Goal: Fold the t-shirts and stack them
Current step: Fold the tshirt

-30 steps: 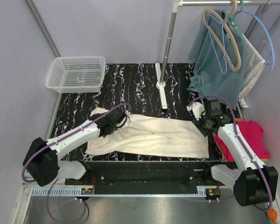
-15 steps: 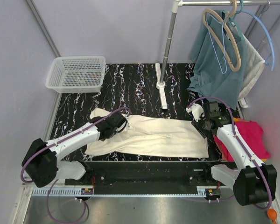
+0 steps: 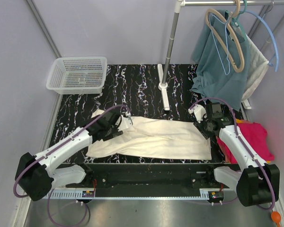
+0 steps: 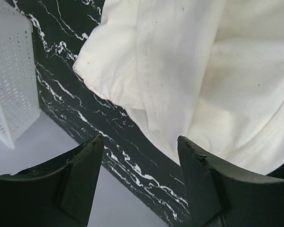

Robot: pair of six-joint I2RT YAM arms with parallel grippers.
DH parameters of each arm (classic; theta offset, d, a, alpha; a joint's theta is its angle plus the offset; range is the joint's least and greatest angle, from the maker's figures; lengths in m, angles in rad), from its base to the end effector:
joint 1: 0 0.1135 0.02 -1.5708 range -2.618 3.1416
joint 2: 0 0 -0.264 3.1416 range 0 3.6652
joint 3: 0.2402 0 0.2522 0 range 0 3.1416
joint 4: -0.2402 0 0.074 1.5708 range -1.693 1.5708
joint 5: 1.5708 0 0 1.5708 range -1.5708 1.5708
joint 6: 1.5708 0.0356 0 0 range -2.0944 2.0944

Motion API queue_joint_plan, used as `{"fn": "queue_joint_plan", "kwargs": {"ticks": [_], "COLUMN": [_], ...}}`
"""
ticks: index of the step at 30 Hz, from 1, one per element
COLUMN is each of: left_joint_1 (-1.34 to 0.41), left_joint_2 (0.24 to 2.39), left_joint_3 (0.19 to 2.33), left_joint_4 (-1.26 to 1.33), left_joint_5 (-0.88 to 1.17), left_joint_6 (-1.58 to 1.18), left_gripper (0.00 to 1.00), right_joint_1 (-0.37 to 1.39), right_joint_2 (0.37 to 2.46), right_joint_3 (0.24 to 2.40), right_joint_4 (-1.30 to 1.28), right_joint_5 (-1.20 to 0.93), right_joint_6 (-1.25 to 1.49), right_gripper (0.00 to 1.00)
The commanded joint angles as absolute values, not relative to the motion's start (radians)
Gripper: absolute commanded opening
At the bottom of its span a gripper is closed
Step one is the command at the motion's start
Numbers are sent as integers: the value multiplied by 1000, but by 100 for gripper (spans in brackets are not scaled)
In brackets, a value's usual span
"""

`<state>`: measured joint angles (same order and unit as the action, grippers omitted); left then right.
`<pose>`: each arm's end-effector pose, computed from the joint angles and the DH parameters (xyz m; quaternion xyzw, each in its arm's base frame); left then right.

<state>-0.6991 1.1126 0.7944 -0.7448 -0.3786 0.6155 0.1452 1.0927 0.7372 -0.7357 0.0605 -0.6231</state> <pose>0.1667 -0.1230 0.2370 0.5434 0.7815 0.1717 0.2541 0.1978 0.0267 0.2217 -0.3572 0.9029 -0.0847 0.2237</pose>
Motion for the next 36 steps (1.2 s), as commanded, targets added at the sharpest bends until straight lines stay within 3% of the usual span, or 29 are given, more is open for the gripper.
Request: {"fn": "queue_joint_plan", "kwargs": {"ticks": [1,7,13,36], "left_joint_1": [-568,-450,-399,-356], "left_joint_2": [1141,1282,1419,1746], "left_joint_3": [836,893,1002,1242], "left_joint_4": [-653,-623,-629,-776], "left_joint_5": [-67,109,239,429], "left_joint_6": [721,833,854,887], "left_gripper": [69,69,62,49], "right_joint_1": [152,152,152,152], "right_joint_2": [1094,1080,1109,1127], "right_joint_3": [732,724,726,676], "right_joint_4": [-704,-703,-692,-598], "right_joint_5": [54,51,22,92], "right_joint_6": [-621,-627,-626,-589], "right_gripper": [50,50,49,46]}}
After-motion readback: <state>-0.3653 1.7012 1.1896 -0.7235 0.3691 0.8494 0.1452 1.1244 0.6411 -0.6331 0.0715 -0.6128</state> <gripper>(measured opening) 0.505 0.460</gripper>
